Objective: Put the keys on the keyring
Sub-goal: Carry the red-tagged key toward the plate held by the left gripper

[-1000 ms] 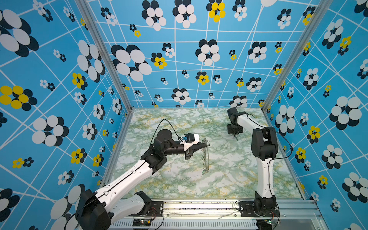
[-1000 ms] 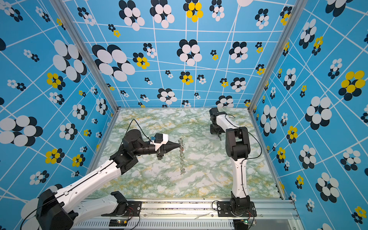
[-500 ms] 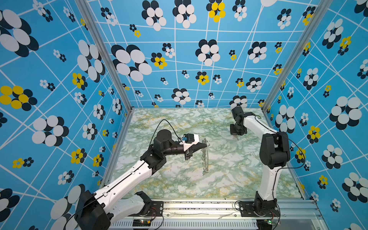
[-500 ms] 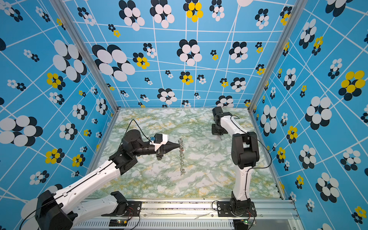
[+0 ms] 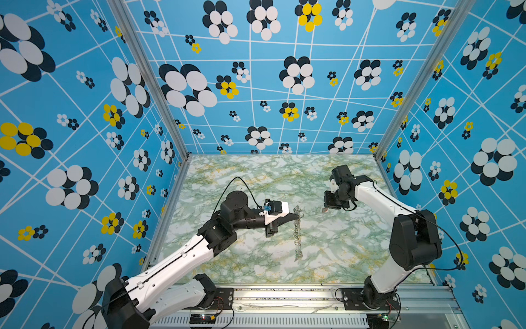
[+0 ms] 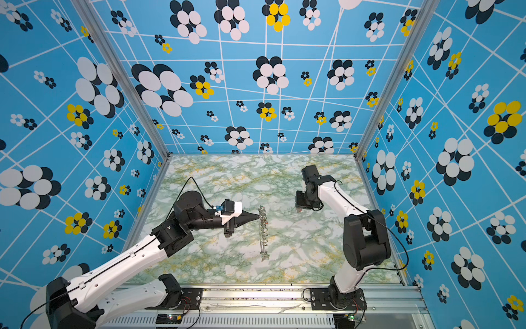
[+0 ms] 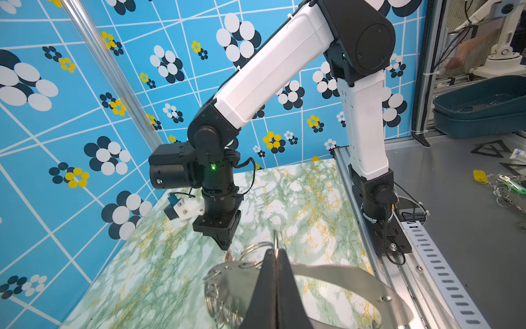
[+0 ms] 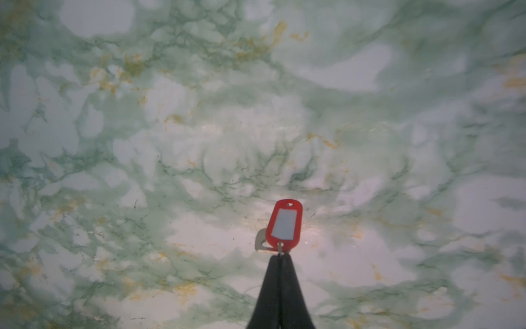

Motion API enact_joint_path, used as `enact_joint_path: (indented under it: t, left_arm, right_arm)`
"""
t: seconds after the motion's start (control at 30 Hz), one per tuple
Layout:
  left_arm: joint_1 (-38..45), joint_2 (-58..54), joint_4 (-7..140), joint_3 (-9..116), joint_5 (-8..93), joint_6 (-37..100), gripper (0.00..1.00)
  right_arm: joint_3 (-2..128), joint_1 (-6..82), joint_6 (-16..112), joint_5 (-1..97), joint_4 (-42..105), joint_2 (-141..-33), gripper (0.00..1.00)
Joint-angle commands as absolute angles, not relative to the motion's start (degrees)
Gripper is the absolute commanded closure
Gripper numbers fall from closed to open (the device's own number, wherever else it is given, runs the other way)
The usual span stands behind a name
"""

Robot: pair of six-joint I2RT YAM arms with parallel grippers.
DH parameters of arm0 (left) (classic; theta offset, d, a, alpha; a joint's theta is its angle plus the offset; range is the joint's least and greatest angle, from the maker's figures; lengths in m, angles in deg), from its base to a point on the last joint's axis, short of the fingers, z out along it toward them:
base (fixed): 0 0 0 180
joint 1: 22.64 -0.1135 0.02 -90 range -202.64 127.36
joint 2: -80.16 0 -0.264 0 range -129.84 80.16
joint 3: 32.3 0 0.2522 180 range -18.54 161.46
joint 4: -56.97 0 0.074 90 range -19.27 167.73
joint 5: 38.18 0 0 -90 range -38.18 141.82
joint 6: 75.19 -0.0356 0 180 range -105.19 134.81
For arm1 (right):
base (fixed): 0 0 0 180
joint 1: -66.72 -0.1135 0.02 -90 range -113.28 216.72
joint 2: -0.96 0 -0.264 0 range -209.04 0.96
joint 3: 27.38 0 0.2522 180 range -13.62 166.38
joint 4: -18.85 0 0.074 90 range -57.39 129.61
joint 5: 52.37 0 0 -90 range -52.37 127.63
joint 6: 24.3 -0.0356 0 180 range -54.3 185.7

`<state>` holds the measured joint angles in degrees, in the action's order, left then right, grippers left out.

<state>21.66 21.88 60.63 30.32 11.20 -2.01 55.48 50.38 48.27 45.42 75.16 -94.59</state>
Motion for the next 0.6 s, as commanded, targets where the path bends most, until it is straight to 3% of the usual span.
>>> enact_joint_path:
  t: [0.0, 0.2, 0.57]
  left_arm:
    - [22.18, 23.72, 61.37, 32.27, 12.61, -3.40, 1.00]
    - [22.28, 25.10, 61.63, 30.91, 13.09, -3.39, 1.00]
    - [22.41, 26.54, 61.77, 29.72, 13.74, -3.34, 1.00]
  right_arm:
    - [49.69, 46.77, 44.27, 50.37, 73.56, -90.98, 1.00]
    - [39.61, 39.58, 39.90, 46.70, 71.57, -86.26, 1.00]
    - [35.03, 33.69, 36.52, 39.42, 73.00, -86.78, 1.00]
